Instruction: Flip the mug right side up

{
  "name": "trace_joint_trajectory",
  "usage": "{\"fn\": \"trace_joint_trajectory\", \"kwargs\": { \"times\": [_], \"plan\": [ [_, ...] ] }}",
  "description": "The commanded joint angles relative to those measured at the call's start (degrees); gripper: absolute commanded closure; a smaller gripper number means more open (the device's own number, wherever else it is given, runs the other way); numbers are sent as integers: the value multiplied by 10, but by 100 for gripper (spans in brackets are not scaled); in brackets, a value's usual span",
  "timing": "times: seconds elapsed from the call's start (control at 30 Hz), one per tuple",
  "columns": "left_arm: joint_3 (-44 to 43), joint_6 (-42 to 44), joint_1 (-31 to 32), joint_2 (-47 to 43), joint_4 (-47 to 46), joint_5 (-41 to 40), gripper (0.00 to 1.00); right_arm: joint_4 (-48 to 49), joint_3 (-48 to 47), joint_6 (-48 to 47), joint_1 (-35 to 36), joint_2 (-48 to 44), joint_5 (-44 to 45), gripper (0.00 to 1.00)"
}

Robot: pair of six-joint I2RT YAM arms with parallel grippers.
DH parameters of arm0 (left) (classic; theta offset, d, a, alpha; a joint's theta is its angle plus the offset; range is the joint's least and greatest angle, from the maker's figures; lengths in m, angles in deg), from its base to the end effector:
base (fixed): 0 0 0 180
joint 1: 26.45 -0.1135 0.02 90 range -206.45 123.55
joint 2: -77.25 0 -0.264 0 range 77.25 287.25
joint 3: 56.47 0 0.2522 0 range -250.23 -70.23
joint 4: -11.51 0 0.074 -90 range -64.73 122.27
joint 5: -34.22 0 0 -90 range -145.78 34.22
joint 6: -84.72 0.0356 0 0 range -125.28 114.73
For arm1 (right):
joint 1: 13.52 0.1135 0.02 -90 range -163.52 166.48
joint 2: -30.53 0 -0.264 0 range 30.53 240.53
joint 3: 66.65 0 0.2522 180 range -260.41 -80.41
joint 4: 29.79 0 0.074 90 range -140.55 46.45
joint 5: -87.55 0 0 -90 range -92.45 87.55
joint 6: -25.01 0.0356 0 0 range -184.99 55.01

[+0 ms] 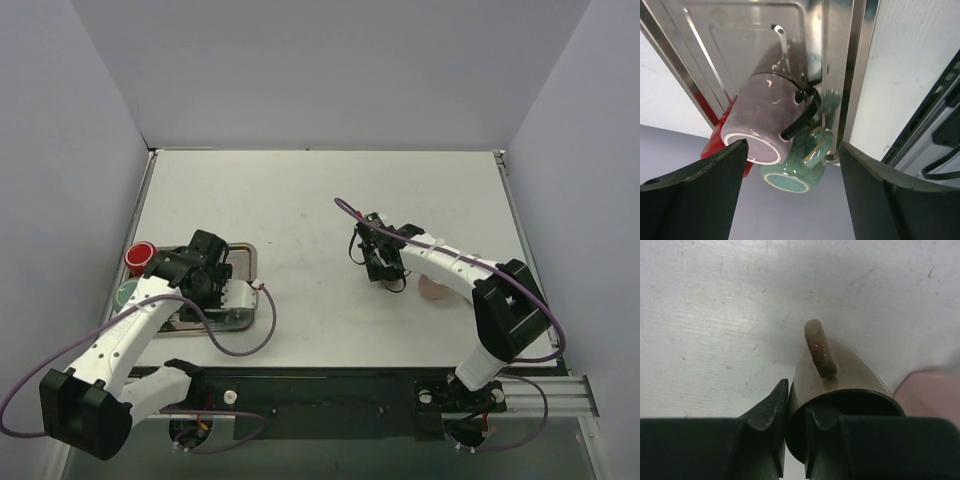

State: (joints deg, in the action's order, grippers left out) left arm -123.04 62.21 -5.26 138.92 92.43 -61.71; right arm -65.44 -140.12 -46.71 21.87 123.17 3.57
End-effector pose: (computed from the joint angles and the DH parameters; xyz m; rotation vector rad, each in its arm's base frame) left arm 0.1621 -0.0589 0.2613 2.0447 2.1191 0.2822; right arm 0.2740 0.1900 0.2050 -0.3356 2.5152 0.2441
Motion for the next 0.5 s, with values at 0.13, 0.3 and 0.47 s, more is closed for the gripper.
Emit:
{"fn": "trace_joint_trajectory", "kwargs": {
  "times": [0.13, 0.3, 0.47],
  "plan": [
    [63, 168, -23, 16, -39, -95, 20, -36, -29, -23, 4, -10, 26, 71],
    [62, 198, -24, 42, -76, -63, 20, -42, -22, -33, 4, -42, 22, 52],
    [92, 241, -44, 67, -153, -95, 20, -37, 4, -33, 12, -123, 20, 44]
  ]
}}
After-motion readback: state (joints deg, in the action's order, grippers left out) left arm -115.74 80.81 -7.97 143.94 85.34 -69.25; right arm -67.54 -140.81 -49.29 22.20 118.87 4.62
